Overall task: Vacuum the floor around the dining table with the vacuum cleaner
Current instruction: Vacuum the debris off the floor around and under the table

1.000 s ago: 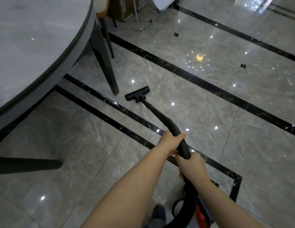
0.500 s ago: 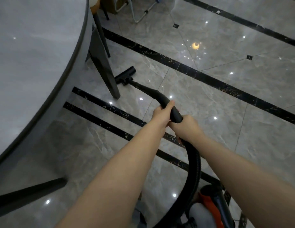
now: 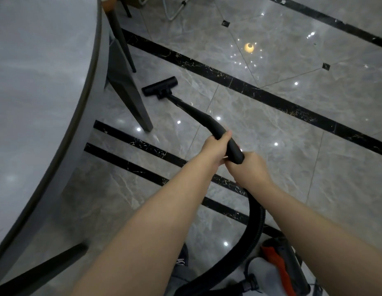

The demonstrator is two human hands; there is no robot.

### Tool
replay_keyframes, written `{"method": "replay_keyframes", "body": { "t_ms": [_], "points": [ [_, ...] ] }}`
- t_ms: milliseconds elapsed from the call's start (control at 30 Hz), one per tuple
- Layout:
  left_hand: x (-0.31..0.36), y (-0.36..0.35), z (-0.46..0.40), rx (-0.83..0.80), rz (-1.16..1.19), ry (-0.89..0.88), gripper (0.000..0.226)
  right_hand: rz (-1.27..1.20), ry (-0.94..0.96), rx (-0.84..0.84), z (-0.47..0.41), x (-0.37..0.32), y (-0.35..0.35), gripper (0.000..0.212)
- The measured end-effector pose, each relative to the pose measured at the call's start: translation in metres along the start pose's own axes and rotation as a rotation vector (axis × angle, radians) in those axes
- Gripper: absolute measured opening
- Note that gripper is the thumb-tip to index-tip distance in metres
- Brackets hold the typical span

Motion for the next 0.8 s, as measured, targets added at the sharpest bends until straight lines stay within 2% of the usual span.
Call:
{"method": "replay_keyframes", "body": {
  "t_ms": [133, 233, 400, 500, 633, 800],
  "points": [
    [-0.029, -0.031, 0.005, -0.081, -0.067, 0.051, 0.045, -0.054, -0.11, -0.005, 0.017, 0.037, 0.015, 0.02],
    [-0.048, -0.055, 0.011, -0.08, -0.17, 0.028, 0.05, -0.095, -0.17, -0.028, 0.03, 0.056, 0.031, 0.015],
    [-0.075, -0.09, 0.032, -0.09, -0.299, 0.044, 0.061, -0.088, -0.22, -0.036, 0.058, 0.093, 0.056, 0.027],
    [-0.092, -0.108, 0.043, -0.099, -0.313, 0.119, 0.062, -0.086, -0.233, -0.039, 0.077, 0.118, 0.064, 0.027],
    [-0.125, -0.134, 0.061, -0.069, -0.326, 0.171, 0.059, -0.104, -0.227, -0.041, 0.106, 0.151, 0.073, 0.017],
    [-0.168, -0.17, 0.095, -0.048, -0.377, 0.163, 0.061, -0.175, -0.216, -0.015, 0.152, 0.194, 0.091, 0.022]
  ]
}}
Point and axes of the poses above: each hand's wrist, its own z-axis away from the middle knuckle, its own y-axis out of the back of the hand, x = y × z, the point moved 1 cm from there along -z, towards the middle knuckle, and after that the axes turned 2 degrees about x, right-handed, at the moved point
